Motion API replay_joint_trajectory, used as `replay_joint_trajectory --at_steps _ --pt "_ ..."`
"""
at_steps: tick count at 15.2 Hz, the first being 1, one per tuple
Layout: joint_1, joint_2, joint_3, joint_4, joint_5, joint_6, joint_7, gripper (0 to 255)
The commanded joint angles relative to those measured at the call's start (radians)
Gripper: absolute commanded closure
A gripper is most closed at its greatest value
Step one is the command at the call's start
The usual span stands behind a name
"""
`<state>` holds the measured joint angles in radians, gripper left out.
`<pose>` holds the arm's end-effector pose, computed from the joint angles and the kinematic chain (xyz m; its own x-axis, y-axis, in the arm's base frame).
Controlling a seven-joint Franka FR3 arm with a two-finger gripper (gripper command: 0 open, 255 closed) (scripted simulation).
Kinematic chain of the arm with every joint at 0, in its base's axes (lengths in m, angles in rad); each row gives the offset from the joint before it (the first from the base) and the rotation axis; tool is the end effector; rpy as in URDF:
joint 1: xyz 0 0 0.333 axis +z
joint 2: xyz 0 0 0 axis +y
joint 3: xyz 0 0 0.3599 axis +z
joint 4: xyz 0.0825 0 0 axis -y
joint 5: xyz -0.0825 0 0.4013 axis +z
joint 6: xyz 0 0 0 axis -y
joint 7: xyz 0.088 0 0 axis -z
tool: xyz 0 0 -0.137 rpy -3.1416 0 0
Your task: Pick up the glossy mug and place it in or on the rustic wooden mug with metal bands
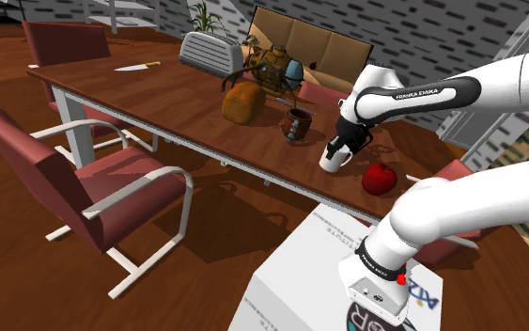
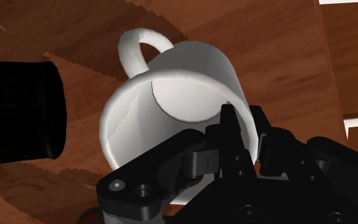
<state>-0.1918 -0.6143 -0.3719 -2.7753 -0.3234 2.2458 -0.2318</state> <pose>0.2873 -0.1872 0.3773 0.9956 -0.0780 0.0524 -0.0815 -0.9944 0.0676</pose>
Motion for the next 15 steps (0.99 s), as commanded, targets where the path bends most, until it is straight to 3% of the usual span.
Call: replay_joint_trajectory --at_steps 1,15 --pt "0.0 -0.019 0.006 0.017 0.005 -0.036 -0.003 255" --pt "0.012 -0.098 0.05 0.158 0.045 -0.256 -0.017 255"
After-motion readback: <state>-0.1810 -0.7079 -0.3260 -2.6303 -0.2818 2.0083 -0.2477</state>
